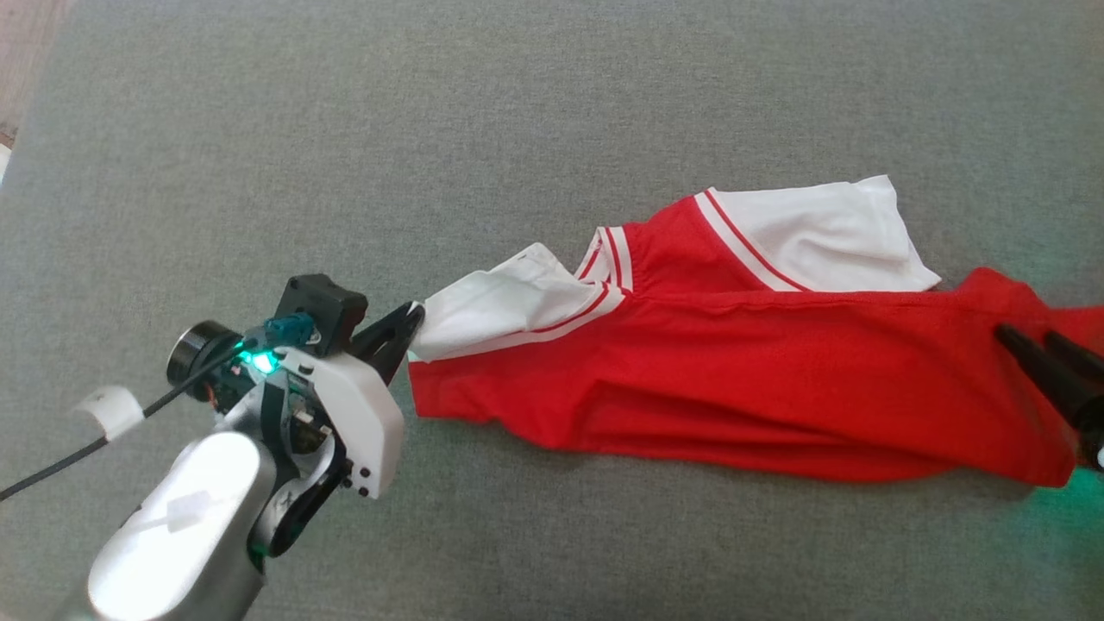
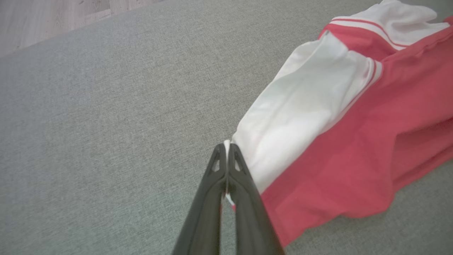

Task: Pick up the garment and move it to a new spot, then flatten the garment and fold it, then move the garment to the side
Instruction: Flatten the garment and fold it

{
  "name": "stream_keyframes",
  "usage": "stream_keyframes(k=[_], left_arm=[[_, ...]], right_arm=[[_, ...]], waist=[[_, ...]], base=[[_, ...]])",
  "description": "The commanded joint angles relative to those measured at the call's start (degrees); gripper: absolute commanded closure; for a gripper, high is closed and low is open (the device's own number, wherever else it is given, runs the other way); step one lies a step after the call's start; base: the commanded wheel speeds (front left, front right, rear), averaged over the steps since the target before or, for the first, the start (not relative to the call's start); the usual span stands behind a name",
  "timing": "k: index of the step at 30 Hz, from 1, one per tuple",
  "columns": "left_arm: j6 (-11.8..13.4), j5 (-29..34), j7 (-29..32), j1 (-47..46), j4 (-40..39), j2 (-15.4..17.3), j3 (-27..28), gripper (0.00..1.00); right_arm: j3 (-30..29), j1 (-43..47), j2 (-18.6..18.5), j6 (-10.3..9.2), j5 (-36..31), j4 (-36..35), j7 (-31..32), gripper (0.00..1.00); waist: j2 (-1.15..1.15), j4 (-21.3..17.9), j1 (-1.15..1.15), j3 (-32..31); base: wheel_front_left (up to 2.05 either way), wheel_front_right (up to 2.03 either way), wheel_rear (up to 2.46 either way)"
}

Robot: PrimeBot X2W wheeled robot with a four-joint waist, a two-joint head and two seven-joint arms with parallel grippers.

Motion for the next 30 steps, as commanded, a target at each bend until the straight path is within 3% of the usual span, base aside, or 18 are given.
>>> stream_keyframes(k=[1, 5, 6, 7, 8, 9, 10, 19, 30], left_arm=[[0.0, 0.7, -0.6, -3.3, -1.5, 1.5, 2.5, 1.0], [-0.1, 1.0, -0.2, -3.9, -1.1, 1.9, 2.1, 1.0], [-0.2, 1.1, -0.1, -4.1, -0.9, 2.0, 2.1, 1.0], [-0.2, 1.1, -0.1, -4.1, -0.9, 2.0, 2.1, 1.0], [-0.3, 1.1, -0.1, -4.3, -0.8, 2.1, 2.0, 1.0], [-0.3, 1.2, -0.1, -4.5, -0.7, 2.1, 2.0, 1.0], [-0.4, 1.2, -0.1, -4.6, -0.5, 2.1, 2.0, 1.0], [-0.3, 1.9, -3.3, -5.5, 0.5, 2.4, 2.5, 1.0], [0.5, 3.6, -15.6, -6.7, -4.7, 6.7, 8.9, 1.0]], right_arm=[[0.1, -1.3, -1.9, -0.04, 0.1, -0.8, -0.7, 0.04], [0.8, -2.4, -1.4, -0.04, 0.2, -0.4, -1.9, 0.39], [0.9, -2.6, -1.4, -0.04, 0.3, -0.3, -2.2, 0.55], [0.9, -2.6, -1.4, -0.04, 0.3, -0.3, -2.2, 0.55], [0.9, -2.9, -1.4, -0.04, 0.3, -0.1, -2.5, 0.62], [1.0, -3.1, -1.4, -0.04, 0.4, 0.0, -2.8, 0.75], [1.2, -3.4, -1.5, -0.04, 0.4, 0.1, -3.1, 0.97], [1.8, -5.4, -2.4, -0.04, -0.5, -0.2, -8.3, 1.0], [-0.6, -5.5, -7.3, -0.04, -3.1, -6.1, -16.5, 1.0]], waist=[[0.0, 0.0, 0.0, 0.1], [0.0, 0.0, 0.0, 0.3], [0.0, 0.0, 0.0, 0.3], [0.0, 0.0, 0.0, 0.3], [0.0, 0.0, 0.0, 0.4], [0.0, 0.0, 0.0, 0.5], [0.0, 0.0, 0.0, 0.5], [0.0, -0.9, 0.0, -1.6], [0.0, -5.6, 0.0, -13.7]], base=[[0.0, 0.0, 0.0], [0.0, 0.0, 0.0], [0.0, 0.0, 0.0], [0.0, 0.0, 0.0], [0.0, 0.0, 0.0], [0.0, 0.0, 0.0], [0.0, 0.0, 0.0], [0.0, 0.0, 0.0], [0.0, 0.0, 0.0]])
